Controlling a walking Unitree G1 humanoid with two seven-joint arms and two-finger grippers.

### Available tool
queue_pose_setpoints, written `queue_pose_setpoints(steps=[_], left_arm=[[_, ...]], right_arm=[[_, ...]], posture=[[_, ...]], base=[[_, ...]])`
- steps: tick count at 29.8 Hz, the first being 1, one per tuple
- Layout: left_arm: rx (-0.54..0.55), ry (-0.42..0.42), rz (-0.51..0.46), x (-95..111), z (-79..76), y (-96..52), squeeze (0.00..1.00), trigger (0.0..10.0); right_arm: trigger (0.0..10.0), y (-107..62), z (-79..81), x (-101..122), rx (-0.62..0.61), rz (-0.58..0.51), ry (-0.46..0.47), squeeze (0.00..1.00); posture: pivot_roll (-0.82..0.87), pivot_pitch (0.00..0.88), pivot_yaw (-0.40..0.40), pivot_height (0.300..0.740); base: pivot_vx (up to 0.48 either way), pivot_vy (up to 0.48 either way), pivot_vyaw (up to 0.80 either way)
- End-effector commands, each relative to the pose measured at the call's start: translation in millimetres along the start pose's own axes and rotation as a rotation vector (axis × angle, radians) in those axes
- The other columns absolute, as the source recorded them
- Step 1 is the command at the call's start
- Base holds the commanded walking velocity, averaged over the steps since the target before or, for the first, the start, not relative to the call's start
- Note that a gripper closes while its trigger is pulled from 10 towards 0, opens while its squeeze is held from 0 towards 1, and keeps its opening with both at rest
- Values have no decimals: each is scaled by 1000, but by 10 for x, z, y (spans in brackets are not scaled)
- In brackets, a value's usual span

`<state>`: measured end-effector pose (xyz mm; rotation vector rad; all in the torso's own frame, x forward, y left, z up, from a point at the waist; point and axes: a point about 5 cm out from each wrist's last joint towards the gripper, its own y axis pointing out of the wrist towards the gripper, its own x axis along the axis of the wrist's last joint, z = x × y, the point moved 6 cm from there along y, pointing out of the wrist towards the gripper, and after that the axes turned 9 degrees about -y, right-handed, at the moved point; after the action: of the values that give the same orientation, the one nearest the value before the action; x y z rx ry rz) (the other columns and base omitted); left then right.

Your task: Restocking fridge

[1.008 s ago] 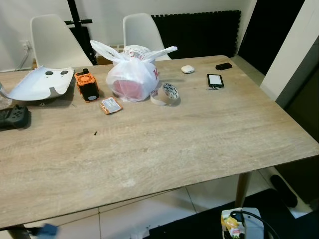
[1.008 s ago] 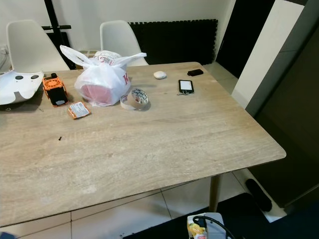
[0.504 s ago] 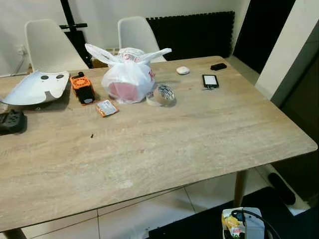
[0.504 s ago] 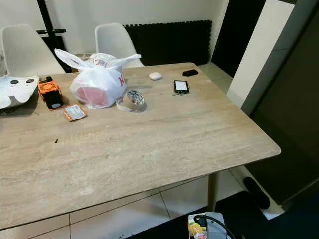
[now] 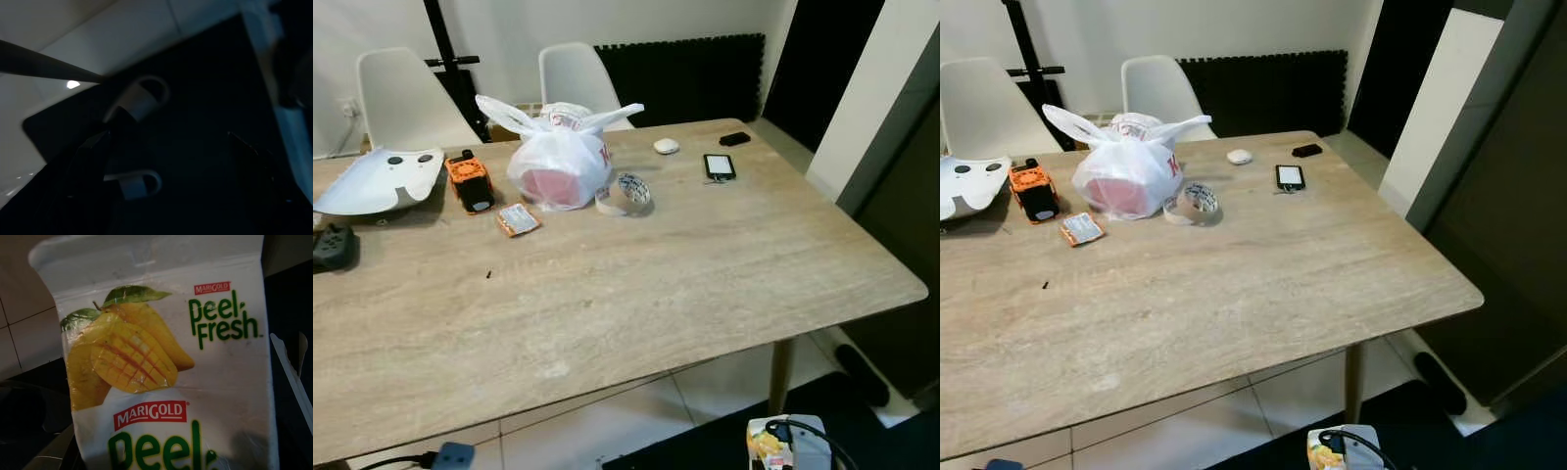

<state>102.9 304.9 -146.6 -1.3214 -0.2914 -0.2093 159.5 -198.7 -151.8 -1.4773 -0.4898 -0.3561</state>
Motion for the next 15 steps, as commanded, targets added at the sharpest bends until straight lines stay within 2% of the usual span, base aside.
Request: queue_pose_setpoints(steps=[1, 4, 6, 8, 11, 15], left_arm=[[-56, 17, 23, -85, -137, 2, 0, 10000], [-83, 14, 25, -95, -214, 5, 0, 10000], [-116, -63, -22, 14, -306, 13, 0, 10000], [-134, -103, -56, 102, -359, 17, 0, 10000], [-135, -105, -57, 10, -304, -4, 0, 10000], [-138, -91, -55, 4, -327, -2, 0, 10000]], right_arm=[[10000, 8, 80, -12, 24, -2, 6, 0], [10000, 3, 80, -32, 24, 2, 7, 0], [10000, -4, 83, -62, 27, 7, 9, 0], [10000, -9, 86, -75, 30, 7, 15, 0], [10000, -16, 65, -96, 21, 10, 35, 0], [10000, -19, 46, -95, 13, 8, 45, 0]], posture=[[56, 0, 8, 740], [57, 1, 7, 740], [57, 3, 4, 740], [58, 6, -1, 740], [54, 6, -3, 740], [42, 5, -2, 740]], base=[[0, 0, 0], [0, 0, 0], [0, 0, 0], [0, 0, 0], [0, 0, 0], [0, 0, 0]])
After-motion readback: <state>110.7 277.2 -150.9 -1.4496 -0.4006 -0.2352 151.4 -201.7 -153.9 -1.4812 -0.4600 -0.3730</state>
